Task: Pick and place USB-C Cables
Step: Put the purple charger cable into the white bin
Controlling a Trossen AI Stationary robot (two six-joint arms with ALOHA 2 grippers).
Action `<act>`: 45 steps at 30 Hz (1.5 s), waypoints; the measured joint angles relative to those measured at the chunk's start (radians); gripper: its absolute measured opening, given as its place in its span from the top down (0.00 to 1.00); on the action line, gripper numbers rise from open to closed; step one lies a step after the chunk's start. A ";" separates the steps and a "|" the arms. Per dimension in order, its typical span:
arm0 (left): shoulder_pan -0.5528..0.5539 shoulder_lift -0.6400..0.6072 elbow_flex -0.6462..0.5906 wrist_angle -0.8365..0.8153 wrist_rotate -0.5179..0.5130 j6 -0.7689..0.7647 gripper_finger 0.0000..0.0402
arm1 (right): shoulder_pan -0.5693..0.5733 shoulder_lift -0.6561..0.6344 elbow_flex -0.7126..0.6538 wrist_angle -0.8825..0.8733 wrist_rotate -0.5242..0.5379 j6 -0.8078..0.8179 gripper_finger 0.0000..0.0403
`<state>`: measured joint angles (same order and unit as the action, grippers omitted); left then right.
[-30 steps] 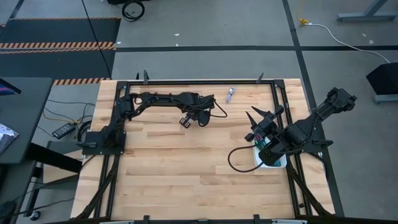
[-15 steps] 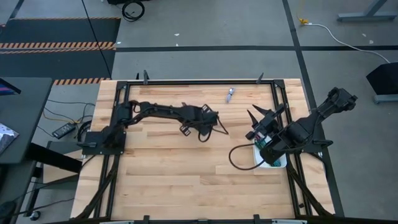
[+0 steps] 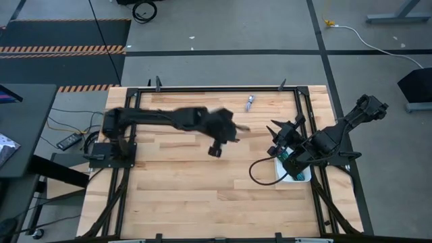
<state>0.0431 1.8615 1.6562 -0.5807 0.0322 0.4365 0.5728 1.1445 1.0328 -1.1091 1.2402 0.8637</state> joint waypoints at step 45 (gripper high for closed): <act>0.024 -0.166 -0.014 0.515 0.409 -0.233 0.99 | -0.134 0.001 -0.287 1.389 -0.319 -0.918 0.24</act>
<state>0.0670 1.6951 1.6421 -0.0659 0.4413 0.2033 0.4388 1.1454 0.7456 0.2795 0.9216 -0.0544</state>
